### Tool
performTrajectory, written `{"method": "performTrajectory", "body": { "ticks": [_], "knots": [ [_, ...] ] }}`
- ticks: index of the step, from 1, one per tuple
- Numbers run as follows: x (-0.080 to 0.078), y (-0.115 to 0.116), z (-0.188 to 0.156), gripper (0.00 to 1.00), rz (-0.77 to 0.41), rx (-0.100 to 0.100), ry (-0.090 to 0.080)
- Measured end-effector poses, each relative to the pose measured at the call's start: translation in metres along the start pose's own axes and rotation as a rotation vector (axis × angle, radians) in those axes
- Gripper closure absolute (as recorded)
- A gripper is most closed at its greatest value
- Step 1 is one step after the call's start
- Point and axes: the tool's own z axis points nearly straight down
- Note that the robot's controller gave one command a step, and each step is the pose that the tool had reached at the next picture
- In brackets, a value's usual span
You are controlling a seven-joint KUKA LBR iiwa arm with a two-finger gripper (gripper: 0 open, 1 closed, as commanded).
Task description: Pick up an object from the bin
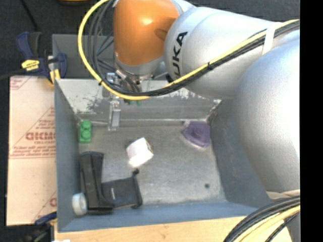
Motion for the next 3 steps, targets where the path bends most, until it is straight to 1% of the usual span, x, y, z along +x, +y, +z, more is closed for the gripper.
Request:
{"method": "performTrajectory", "body": {
  "ticks": [1, 2, 3],
  "knots": [
    [-0.001, -0.001, -0.006, 0.00, 0.004, -0.001, -0.008],
    [0.012, 0.009, 0.052, 0.00, -0.120, 0.001, -0.011],
    [0.061, 0.019, 0.074, 0.00, -0.494, 0.003, -0.008]
  ]
}}
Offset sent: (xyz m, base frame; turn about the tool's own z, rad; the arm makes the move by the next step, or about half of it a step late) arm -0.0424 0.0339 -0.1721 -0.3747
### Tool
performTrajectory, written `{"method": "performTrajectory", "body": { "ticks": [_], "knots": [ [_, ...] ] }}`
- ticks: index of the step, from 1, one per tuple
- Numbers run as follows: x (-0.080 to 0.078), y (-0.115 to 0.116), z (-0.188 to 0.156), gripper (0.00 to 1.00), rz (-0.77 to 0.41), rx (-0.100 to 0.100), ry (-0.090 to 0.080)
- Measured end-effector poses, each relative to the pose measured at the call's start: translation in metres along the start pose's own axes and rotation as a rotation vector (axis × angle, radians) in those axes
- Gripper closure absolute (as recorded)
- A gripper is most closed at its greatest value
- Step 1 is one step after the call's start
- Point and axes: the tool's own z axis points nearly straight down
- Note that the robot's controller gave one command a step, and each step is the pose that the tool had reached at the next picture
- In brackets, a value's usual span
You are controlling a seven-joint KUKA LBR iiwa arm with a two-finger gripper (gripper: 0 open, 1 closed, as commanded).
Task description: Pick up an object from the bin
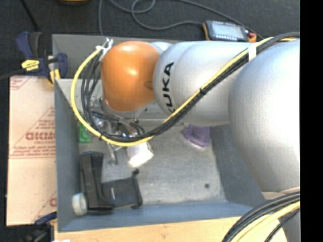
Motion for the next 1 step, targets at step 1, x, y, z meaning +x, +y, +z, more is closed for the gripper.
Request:
{"method": "performTrajectory", "body": {
  "ticks": [1],
  "knots": [
    [-0.0419, -0.0092, 0.0184, 0.00, -0.043, -0.002, -0.003]
  ]
}}
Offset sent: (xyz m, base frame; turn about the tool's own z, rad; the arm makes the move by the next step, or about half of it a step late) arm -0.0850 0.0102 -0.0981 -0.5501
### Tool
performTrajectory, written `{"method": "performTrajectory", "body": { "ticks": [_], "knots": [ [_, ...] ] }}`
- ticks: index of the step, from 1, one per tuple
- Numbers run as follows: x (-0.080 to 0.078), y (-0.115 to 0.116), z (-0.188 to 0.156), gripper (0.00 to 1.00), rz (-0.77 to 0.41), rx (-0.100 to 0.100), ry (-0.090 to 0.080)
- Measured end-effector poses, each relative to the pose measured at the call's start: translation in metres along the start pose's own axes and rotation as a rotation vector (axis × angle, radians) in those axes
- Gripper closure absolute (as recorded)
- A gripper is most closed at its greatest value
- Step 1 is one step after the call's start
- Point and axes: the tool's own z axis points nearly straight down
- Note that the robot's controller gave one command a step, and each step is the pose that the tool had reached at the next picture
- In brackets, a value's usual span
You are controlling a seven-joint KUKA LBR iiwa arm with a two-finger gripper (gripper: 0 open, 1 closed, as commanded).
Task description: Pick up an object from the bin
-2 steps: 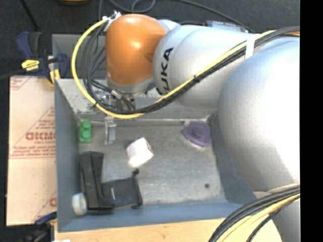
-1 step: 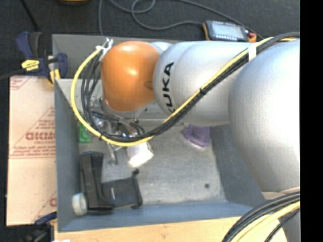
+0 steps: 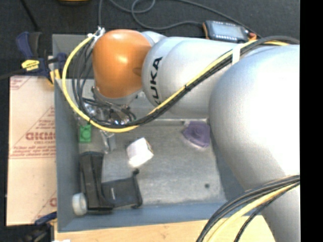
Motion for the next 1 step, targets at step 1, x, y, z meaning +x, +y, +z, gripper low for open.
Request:
{"method": "performTrajectory", "body": {
  "ticks": [1],
  "knots": [
    [0.0572, 0.0330, 0.0476, 0.00, -0.303, 0.006, -0.019]
  ]
}}
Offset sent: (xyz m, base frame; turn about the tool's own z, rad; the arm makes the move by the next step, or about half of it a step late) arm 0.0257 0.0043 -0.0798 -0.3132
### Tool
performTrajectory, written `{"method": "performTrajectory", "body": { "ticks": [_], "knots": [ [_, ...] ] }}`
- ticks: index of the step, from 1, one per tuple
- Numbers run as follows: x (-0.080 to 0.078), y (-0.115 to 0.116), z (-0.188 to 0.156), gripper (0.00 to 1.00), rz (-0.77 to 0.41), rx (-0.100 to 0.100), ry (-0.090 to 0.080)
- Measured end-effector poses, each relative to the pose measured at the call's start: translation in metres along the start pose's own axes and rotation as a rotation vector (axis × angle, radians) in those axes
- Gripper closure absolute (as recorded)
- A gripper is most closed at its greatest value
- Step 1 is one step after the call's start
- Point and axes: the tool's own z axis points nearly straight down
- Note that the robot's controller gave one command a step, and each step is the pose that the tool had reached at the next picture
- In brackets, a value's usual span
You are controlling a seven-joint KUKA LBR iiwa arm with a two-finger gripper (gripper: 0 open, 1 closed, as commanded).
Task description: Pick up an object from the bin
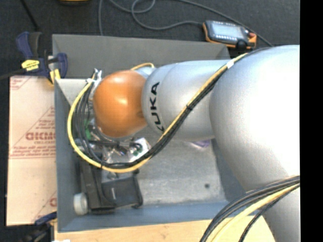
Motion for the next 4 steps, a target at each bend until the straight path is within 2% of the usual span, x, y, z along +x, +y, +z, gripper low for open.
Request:
{"method": "performTrajectory", "body": {
  "ticks": [1, 4],
  "knots": [
    [-0.0676, -0.0628, 0.0262, 1.00, -0.008, -0.026, 0.034],
    [-0.0661, -0.0617, 0.0231, 1.00, -0.004, -0.017, 0.030]
  ]
}}
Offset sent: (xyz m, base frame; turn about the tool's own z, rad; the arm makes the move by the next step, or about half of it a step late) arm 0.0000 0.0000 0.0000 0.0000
